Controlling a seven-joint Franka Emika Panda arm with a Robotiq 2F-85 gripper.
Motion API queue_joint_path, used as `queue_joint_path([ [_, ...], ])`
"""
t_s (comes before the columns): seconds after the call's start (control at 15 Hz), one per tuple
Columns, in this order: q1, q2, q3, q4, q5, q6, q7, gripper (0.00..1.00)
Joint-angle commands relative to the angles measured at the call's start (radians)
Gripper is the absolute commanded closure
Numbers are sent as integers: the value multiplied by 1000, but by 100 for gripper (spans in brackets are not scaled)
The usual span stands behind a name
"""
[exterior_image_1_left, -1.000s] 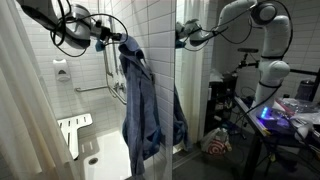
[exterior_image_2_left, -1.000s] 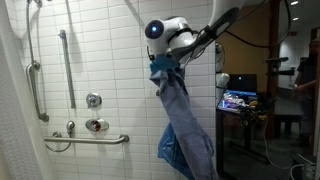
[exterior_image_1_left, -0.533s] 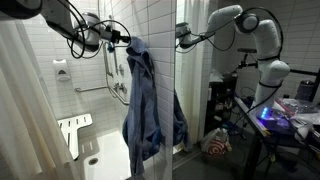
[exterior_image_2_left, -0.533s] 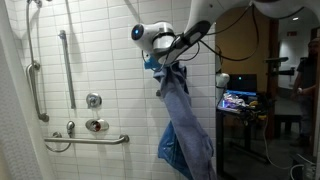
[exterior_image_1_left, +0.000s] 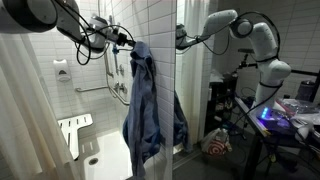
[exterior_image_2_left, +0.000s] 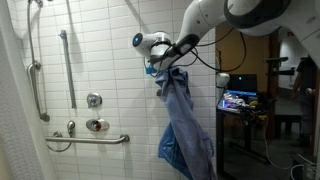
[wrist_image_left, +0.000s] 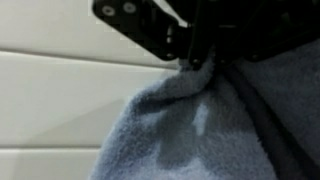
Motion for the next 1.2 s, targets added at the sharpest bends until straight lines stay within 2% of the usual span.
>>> queue_joint_path([
  [0.0, -18, 63, -24, 104, 58, 11, -39, 99],
  [0.07, 15, 7, -20, 23, 44, -3, -14, 99],
  [0.13, 18, 8, -19, 25, 49, -4, -14, 94],
  [1.13, 22, 9, -20, 20, 48, -4, -13, 94],
])
